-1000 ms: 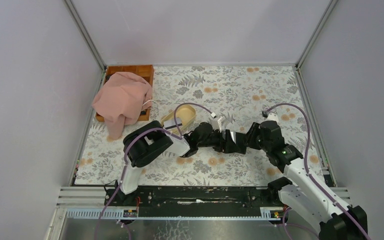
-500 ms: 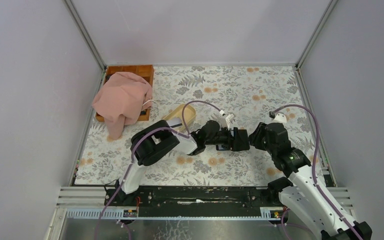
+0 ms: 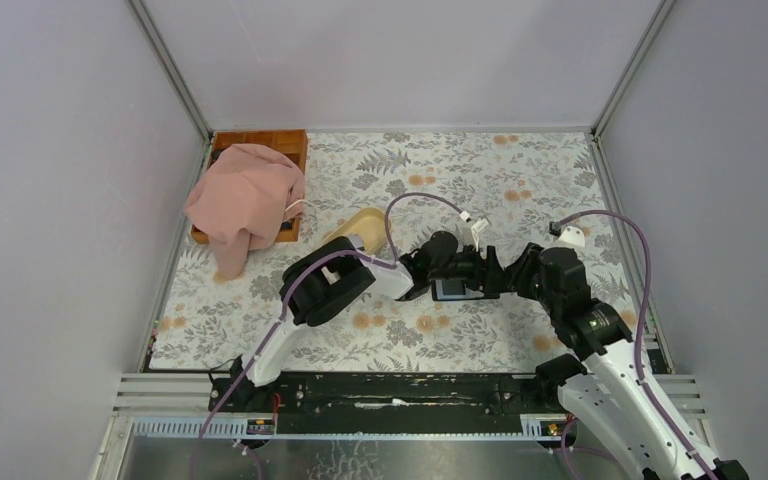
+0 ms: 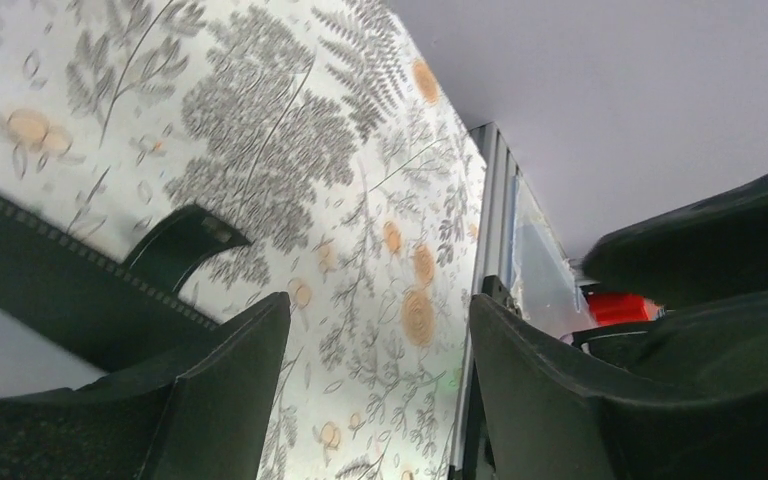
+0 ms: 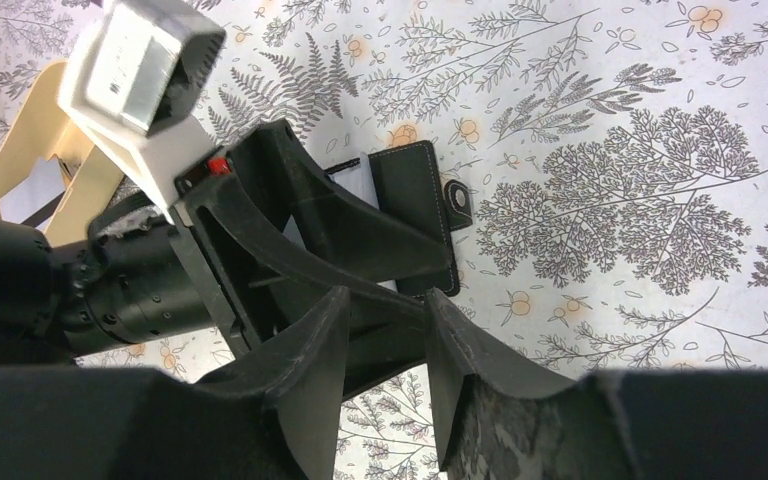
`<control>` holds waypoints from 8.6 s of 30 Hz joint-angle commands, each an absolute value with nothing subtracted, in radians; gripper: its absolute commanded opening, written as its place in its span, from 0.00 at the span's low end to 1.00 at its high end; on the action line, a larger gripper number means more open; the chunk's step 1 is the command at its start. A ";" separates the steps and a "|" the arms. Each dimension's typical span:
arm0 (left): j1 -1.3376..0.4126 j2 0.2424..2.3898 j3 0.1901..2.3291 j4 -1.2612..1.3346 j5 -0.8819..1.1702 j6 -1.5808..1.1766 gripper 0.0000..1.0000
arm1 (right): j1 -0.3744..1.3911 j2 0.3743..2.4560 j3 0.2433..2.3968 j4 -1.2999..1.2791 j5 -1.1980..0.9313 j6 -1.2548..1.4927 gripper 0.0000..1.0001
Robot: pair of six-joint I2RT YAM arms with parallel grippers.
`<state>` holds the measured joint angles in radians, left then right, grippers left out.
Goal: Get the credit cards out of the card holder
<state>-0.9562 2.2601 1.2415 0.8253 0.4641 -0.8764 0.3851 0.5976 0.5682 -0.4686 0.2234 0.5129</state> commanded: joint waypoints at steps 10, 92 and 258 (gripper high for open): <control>-0.950 2.362 1.449 0.858 0.600 -0.846 0.73 | 0.380 0.536 0.657 -0.525 0.292 0.505 0.42; -0.895 1.961 1.006 0.453 0.119 -0.782 0.65 | 0.379 0.610 0.541 -0.403 0.188 0.506 0.48; -0.833 1.915 0.824 0.560 0.461 -0.692 0.00 | 0.263 1.373 0.293 0.693 -0.465 0.686 0.42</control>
